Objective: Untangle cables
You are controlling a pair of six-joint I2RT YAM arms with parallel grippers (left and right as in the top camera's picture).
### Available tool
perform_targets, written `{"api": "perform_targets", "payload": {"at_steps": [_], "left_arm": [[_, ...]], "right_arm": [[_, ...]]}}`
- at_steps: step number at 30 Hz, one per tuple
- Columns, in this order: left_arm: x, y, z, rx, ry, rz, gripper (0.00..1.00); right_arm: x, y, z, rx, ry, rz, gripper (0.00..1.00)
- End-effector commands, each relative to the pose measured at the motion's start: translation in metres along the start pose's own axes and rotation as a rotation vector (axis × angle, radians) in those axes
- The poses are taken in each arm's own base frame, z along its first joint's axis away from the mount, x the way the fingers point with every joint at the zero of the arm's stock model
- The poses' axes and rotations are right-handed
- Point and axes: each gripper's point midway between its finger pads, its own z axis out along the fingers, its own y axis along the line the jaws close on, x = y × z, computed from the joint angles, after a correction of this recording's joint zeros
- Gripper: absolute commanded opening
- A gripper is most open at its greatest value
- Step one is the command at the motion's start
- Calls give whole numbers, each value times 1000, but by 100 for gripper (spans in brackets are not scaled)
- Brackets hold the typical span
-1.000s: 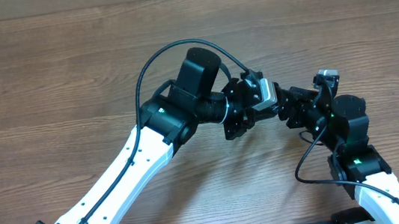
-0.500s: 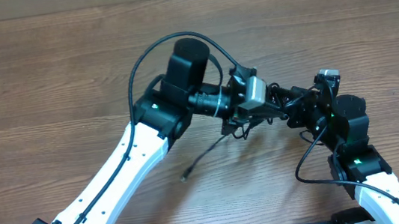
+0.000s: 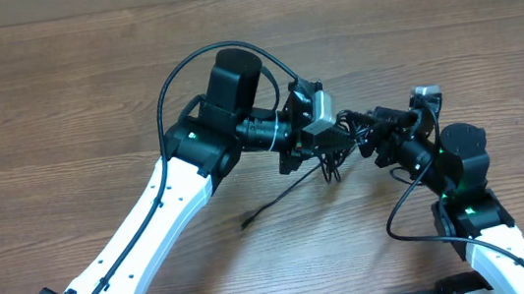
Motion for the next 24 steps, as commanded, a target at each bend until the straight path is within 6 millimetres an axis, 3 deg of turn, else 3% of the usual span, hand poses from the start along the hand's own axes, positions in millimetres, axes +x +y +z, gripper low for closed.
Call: {"api": "perform_targets", "payload": {"at_steps": [1,14,22,24], "left_arm": [[-8,6,-6,-72,16,21,4],[5,18,-8,-148,71,-12,4],[5,20,-8,-159,74,-9,4],[5,21,-8,-162,75,-10,19]], "right_arm": [[-3,28,-2,-146,17,-26,73],[-10,81,-17,-428,25,-87,79],[-8,86,-20,-463,38,-97,80],[-8,86,-20,-463,38,-97,80]]}}
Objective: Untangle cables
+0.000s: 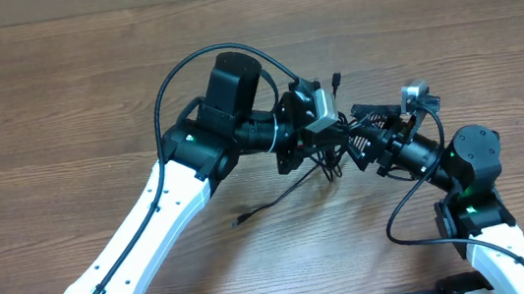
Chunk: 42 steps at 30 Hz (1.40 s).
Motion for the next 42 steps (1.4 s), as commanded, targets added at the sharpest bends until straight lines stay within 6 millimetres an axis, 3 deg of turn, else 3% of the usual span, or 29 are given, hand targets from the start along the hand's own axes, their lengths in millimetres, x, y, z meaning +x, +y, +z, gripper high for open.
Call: {"api": "perform_targets", "payload": {"at_steps": [1,2,3,10,18,24,28,32,35,42], "left_arm": [[-6,10,-4,-64,6,20,30],[-5,12,-4,-78,12,19,43],[-3,15,-5,-98,23,17,99],[2,29,-7,-174,55,16,100],[24,70,-30,-402,133,-119,99],[53,104,-69,-615,190,-313,100],[72,120,-94,-748,230,-417,100],[93,124,-110,-841,315,-458,100],[106,122,-119,-888,366,-493,100],[117,106,-111,-826,418,-538,99]], "right_arm": [[2,22,0,-104,35,-29,80],[2,22,0,-104,35,-29,80],[2,22,0,-104,35,-29,80],[3,22,0,-102,36,-27,80],[3,17,1,-79,33,-18,80],[11,-18,0,103,30,62,80],[16,-40,-4,219,28,100,86],[18,-48,-6,262,27,113,99],[18,-48,-6,264,27,113,100],[19,-56,-8,310,23,122,100]]}}
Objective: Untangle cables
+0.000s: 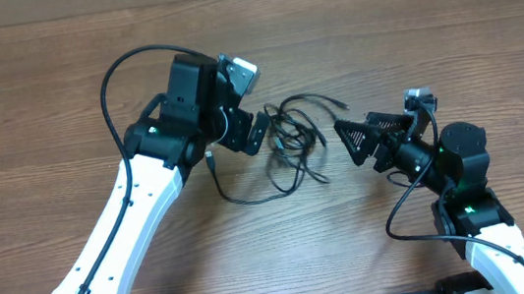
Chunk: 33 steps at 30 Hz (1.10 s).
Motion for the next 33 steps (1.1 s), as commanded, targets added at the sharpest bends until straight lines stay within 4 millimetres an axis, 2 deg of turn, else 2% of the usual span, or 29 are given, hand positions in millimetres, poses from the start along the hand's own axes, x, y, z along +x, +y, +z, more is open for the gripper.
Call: {"api": "perform_targets", "payload": {"at_steps": [1,6,9,13,16,19,26,29,33], "left_arm": [[6,-4,0,8,34,-17,100],[26,-7,-1,18,113,-20,100],[28,-6,2,20,123,-22,99],[27,-4,16,19,126,-45,100],[26,-1,34,17,130,-83,100],[28,3,60,18,140,-132,100],[28,-5,118,97,124,-170,99],[29,-2,134,94,116,-211,100],[39,-4,145,97,149,-222,99]], "right_arm": [[-9,-3,-2,37,-31,-10,100],[-5,-7,-2,54,-18,2,100],[0,-9,-2,64,-2,13,100],[6,-15,-2,88,23,31,100],[14,-19,-3,104,52,49,100],[23,-24,-4,125,87,72,100],[42,-30,-7,154,157,124,100],[48,-32,-8,166,179,138,100],[51,-32,-9,165,192,145,100]]}}
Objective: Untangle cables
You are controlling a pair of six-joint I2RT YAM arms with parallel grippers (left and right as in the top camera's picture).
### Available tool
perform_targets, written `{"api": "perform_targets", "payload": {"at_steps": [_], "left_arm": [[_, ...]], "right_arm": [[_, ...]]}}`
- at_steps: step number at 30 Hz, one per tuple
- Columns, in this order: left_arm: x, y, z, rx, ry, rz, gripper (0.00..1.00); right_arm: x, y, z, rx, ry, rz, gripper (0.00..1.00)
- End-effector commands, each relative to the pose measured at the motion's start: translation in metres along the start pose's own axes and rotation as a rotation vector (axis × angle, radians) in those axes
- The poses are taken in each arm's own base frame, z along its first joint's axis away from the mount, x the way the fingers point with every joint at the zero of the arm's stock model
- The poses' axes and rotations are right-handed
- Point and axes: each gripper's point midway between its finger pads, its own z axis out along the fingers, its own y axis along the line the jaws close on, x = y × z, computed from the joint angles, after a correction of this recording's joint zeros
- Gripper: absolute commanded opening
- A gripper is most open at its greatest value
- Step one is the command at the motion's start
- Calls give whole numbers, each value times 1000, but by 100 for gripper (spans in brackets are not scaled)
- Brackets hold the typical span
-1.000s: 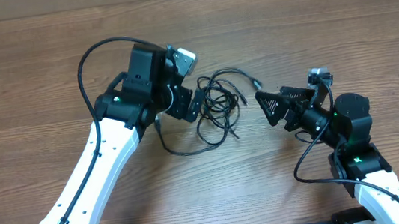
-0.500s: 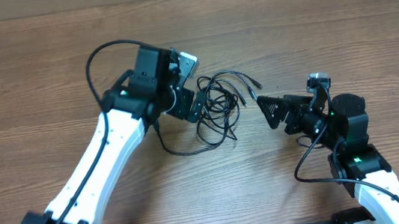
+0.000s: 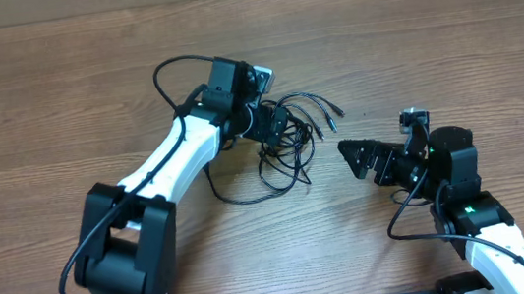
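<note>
A tangle of thin black cables [image 3: 292,148] lies at mid-table. Plug ends stick out to the upper right [image 3: 333,111], and a long loop [image 3: 243,197] runs down to the left. My left gripper [image 3: 278,127] is at the tangle's upper left part, and its fingers look shut on strands there, which its body partly hides. My right gripper [image 3: 345,149] hovers to the right of the tangle, open and holding nothing, with a gap of bare wood between it and the nearest strand.
The wooden table [image 3: 59,101] extends around the cables. The left arm's own black supply cable [image 3: 174,73] arcs above its wrist. The right arm's base [image 3: 468,217] is at the lower right.
My left gripper has moved right, from the tangle's left edge into its upper left part, and the arm's elbow has dropped toward the front. The right gripper has lowered slightly and remains apart from the cables.
At first both grippers met over a tight bundle right of centre, each at the cables. Then the bundle lay spread out further left, with the left gripper at its left edge and the right gripper free of it. Now the left gripper is in the tangle.
</note>
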Motion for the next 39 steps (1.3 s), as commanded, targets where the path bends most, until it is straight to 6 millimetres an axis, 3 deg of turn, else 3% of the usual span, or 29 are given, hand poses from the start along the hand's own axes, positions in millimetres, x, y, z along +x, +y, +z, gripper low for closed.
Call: {"api": "perform_targets", "payload": {"at_steps": [1,14,16,20,22,23,31,34,39], "left_arm": [[7,-6,10,19,31,-35,100],[48,11,41,-40,173,-65,99],[48,11,41,-37,174,-66,86],[49,11,41,-38,177,-66,34],[50,11,41,-38,178,-65,11],[50,11,41,-36,178,-63,4],[44,5,37,12,165,18,4],[24,-17,21,144,98,164,4],[-24,-38,-28,213,-75,361,4]], "right_arm": [[-5,8,-2,-22,-10,-10,100],[-6,16,-2,-63,-10,-3,100],[-7,20,-3,-86,-9,-10,100],[-8,22,-3,-92,-13,-14,100],[-8,21,-3,-91,-12,-13,100],[-8,21,-3,-91,-12,-13,100],[-7,29,-4,-132,-2,-22,100],[-8,41,-6,-196,4,-43,98],[-13,62,-11,-290,4,-72,95]]}}
